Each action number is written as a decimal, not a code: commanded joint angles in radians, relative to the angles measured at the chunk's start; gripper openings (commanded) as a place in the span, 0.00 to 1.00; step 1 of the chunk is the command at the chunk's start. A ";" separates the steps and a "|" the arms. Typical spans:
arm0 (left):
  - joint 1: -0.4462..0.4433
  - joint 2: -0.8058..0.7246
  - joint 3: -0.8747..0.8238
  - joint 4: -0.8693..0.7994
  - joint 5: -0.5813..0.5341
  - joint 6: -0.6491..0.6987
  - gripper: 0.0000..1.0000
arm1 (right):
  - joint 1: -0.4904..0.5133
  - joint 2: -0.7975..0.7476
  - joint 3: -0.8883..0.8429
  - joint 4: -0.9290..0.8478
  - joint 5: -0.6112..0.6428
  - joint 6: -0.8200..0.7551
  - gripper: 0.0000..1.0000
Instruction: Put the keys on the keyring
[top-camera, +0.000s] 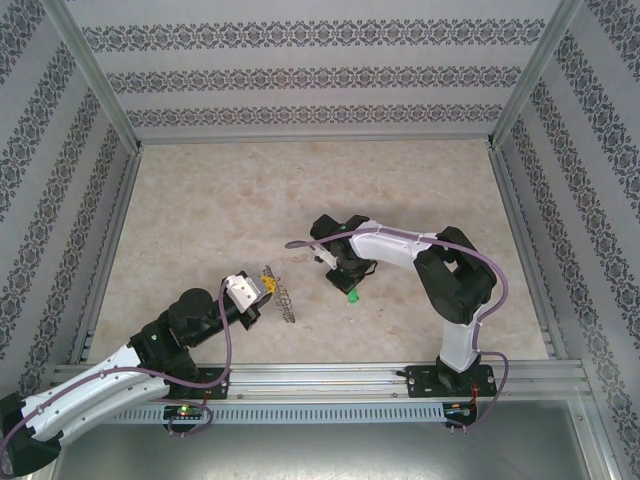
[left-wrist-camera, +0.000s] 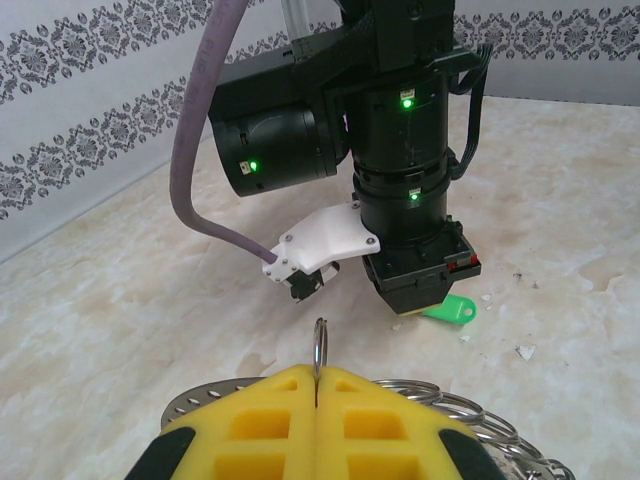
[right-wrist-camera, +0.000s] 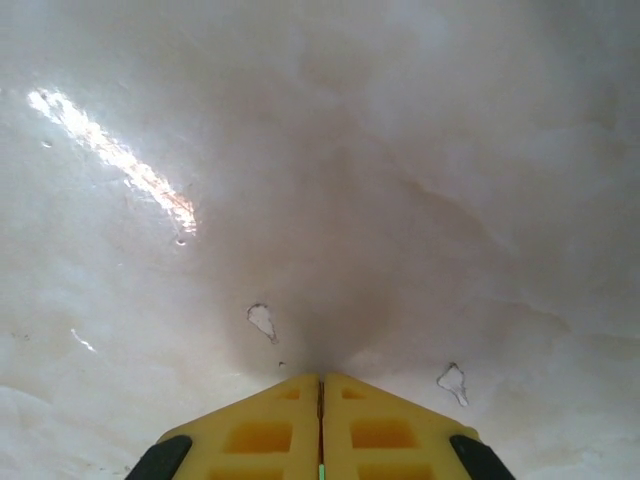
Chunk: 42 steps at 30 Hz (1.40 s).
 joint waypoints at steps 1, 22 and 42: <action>-0.012 -0.012 0.000 0.055 -0.010 0.003 0.00 | -0.012 -0.043 -0.010 -0.001 -0.010 -0.003 0.11; -0.012 -0.010 -0.001 0.057 -0.016 0.009 0.00 | -0.019 -0.032 -0.026 0.024 -0.041 -0.006 0.14; -0.012 -0.014 -0.001 0.055 -0.019 0.010 0.00 | -0.024 -0.027 -0.038 0.027 -0.058 -0.008 0.18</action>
